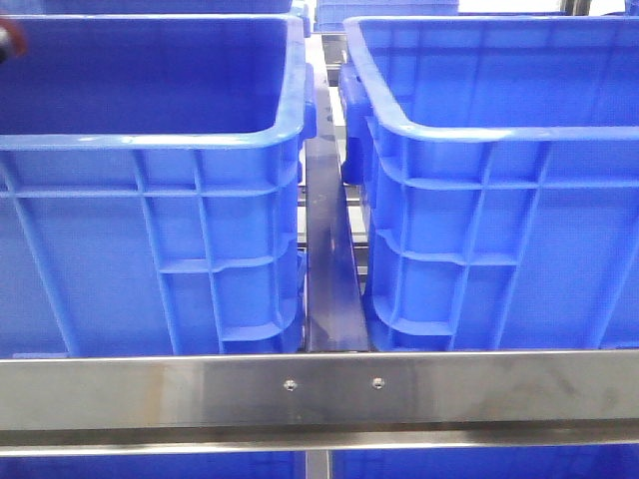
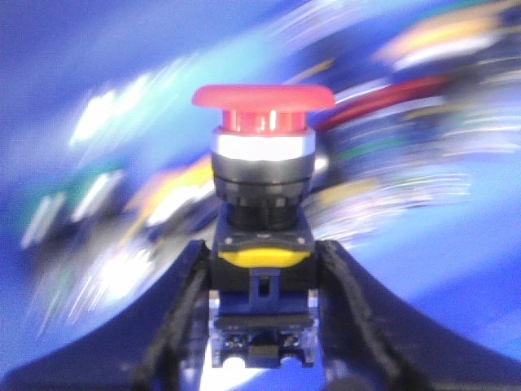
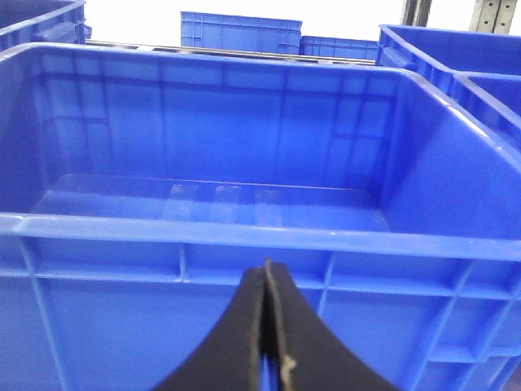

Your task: Pick red and yellow buttons and place in box

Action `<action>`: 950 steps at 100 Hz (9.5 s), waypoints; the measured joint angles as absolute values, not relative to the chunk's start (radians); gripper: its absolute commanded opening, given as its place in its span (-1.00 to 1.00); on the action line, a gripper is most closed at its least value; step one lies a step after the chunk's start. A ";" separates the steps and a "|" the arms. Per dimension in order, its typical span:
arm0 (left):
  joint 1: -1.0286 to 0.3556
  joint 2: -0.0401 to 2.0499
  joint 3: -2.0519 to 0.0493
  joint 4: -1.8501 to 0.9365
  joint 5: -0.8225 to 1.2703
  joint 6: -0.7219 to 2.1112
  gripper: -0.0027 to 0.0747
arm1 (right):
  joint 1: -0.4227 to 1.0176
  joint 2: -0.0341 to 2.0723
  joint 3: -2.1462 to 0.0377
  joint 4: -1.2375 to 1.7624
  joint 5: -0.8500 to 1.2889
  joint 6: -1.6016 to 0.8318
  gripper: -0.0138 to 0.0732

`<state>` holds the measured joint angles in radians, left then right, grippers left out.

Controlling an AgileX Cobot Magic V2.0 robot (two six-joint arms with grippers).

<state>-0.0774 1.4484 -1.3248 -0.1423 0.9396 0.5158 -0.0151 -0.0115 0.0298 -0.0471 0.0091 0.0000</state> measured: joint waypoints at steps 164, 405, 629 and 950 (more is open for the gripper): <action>-0.618 1.500 -1.325 -0.448 0.860 0.674 -0.53 | -0.015 0.022 -0.153 -0.045 0.205 0.014 -0.84; -0.618 1.504 -1.325 -0.450 0.852 0.674 -0.06 | 0.261 1.387 -0.972 1.340 0.809 -0.563 -0.22; -0.615 1.410 -1.325 -0.418 0.931 0.676 0.72 | 0.042 1.697 -1.156 1.383 0.185 -1.256 -0.22; -0.147 1.174 -1.033 -0.191 0.694 0.283 -0.70 | 0.210 1.083 -0.808 1.436 0.443 -1.301 -0.82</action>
